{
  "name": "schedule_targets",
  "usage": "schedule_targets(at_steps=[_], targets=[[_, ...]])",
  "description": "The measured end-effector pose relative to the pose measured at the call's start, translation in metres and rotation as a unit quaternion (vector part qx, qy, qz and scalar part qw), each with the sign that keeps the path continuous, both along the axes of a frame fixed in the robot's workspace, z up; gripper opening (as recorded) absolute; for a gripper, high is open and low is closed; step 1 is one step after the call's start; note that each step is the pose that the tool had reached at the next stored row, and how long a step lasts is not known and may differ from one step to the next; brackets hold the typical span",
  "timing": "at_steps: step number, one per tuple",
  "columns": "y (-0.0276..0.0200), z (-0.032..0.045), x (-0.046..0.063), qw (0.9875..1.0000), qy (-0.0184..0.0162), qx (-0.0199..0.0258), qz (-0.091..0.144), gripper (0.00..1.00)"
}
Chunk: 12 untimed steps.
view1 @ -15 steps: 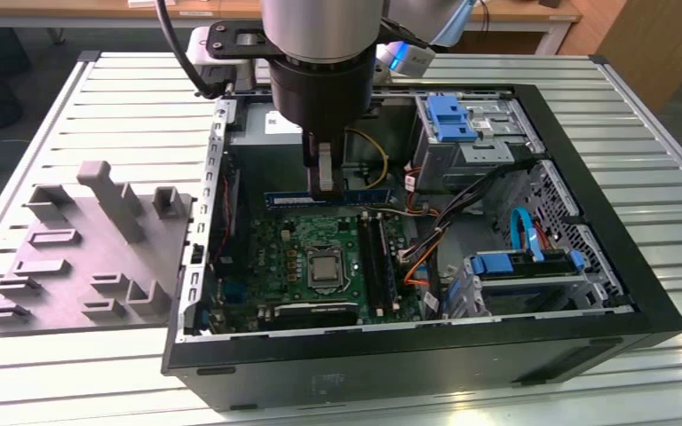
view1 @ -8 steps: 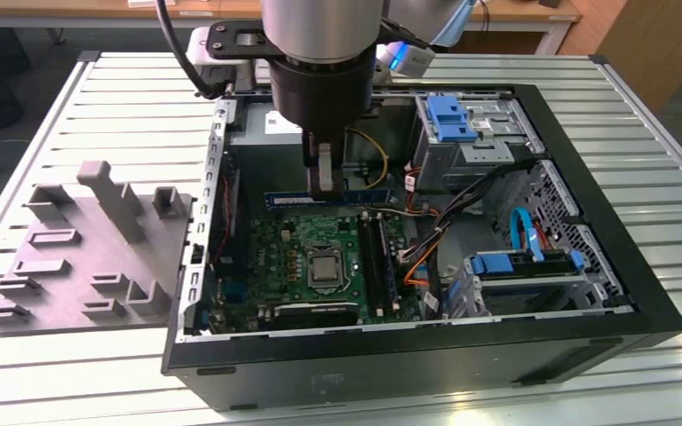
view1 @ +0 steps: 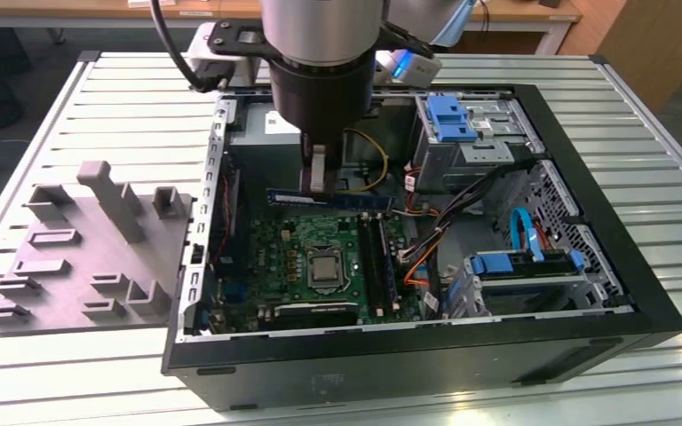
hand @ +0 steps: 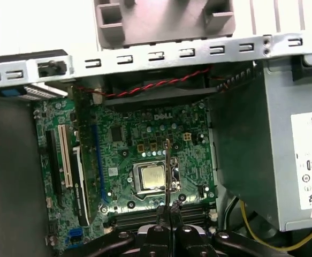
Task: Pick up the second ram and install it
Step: 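Insert the second ram into the second slot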
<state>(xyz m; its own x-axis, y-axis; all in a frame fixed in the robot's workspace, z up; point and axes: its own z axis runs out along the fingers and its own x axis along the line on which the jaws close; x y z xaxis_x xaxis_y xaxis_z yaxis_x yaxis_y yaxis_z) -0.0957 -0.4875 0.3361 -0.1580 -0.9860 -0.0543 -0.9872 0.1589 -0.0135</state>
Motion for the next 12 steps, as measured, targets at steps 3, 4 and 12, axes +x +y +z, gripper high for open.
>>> schedule_targets(at_steps=[3,4,12], targets=[[0.0,-0.0004,0.0,0.9996,0.0,0.0,-0.028,0.12],[0.0,-0.0005,0.0,0.9993,0.0,0.0,-0.037,0.12],[0.0,-0.0015,0.0,0.994,0.0,0.0,-0.109,0.12]])
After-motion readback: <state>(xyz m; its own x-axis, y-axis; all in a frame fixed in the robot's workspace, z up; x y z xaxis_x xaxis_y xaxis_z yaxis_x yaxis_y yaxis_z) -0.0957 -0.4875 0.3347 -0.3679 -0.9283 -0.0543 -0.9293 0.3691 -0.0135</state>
